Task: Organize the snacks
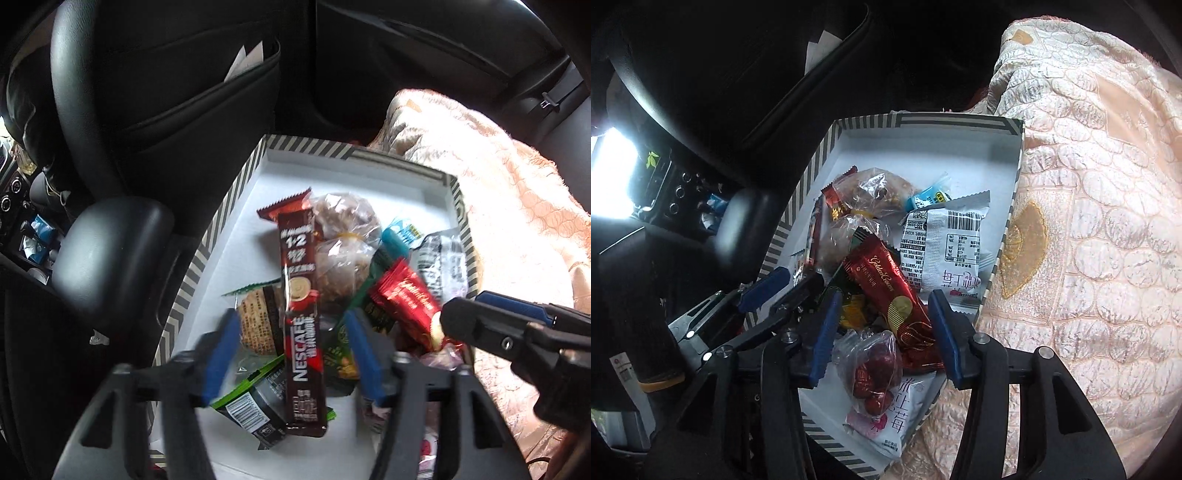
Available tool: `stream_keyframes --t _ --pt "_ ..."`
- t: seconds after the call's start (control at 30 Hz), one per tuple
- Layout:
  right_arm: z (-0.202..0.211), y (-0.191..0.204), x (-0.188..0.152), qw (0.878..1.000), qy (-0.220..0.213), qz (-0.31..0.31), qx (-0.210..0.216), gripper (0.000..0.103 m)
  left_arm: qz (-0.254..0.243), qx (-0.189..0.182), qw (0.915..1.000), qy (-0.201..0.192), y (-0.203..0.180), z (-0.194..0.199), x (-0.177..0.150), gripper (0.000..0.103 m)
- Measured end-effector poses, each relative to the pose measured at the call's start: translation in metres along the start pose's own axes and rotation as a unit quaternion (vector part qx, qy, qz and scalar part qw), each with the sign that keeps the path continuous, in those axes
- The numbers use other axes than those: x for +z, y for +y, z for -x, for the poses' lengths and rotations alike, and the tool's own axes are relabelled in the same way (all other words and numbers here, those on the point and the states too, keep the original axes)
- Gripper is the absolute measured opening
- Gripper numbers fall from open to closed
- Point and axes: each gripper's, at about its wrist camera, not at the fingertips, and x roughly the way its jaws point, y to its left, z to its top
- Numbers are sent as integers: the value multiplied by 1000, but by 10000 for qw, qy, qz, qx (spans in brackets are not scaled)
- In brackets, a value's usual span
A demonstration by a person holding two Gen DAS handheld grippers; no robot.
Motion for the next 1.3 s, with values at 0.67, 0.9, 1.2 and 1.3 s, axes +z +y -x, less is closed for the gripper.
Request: stream_keyframes --t 0.67,0.9,1.2,1.3 --pt "44 -40 -65 9826 -915 -269 -1591 49 337 -112 9972 -664 -24 52 -40 102" --pt "32 -31 -72 9810 -853 -58 -1740 49 216 -92 9970 -739 -26 52 -47 102" --pt "25 -26 -76 9817 -813 58 -1718 49 108 180 9973 -702 -27 47 -49 102" --pt "24 -27 -76 9819 -794 47 -1716 49 217 -32 9976 -662 -22 45 -50 102"
